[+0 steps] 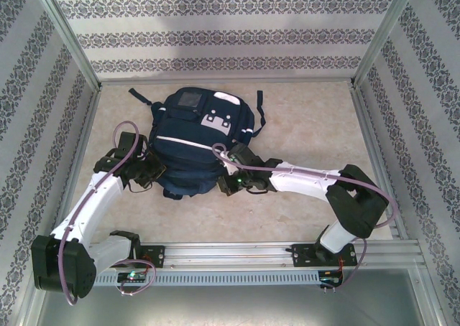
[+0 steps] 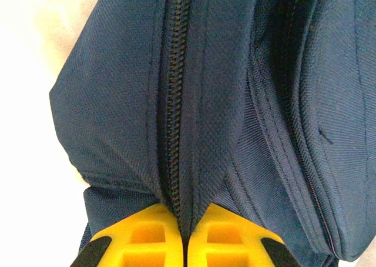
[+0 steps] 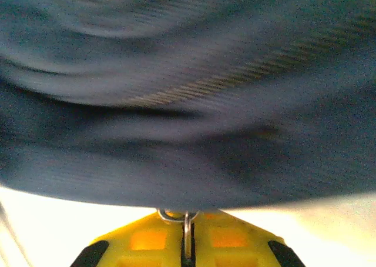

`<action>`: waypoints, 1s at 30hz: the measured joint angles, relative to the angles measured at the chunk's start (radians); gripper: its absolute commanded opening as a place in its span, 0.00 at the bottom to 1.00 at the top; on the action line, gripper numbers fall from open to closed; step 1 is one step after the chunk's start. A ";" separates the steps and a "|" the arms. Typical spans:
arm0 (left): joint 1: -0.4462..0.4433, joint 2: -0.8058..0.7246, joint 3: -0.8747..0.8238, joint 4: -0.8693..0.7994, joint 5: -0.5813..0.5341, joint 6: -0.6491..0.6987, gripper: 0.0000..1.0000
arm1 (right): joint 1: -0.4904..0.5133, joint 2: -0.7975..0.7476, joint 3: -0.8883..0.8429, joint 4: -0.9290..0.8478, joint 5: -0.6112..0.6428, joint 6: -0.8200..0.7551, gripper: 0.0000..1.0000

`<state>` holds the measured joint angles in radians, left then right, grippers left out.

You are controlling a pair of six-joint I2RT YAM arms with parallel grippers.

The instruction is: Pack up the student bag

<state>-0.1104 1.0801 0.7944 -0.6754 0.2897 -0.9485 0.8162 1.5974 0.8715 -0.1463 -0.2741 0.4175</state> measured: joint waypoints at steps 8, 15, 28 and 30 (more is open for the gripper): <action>0.008 0.002 0.008 -0.011 -0.006 0.007 0.00 | -0.093 0.000 -0.066 0.046 0.058 0.001 0.00; 0.008 0.006 0.008 -0.009 0.017 0.007 0.00 | -0.159 0.015 -0.074 0.089 0.053 0.008 0.06; 0.022 0.041 -0.023 0.038 0.037 0.007 0.00 | -0.205 -0.016 -0.097 0.089 0.132 0.111 0.69; 0.013 0.058 -0.029 0.048 0.039 0.007 0.00 | -0.182 -0.131 -0.124 0.039 0.181 0.114 0.74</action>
<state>-0.0971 1.1378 0.7654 -0.6270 0.3286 -0.9413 0.6338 1.4662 0.7479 -0.1070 -0.0929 0.5316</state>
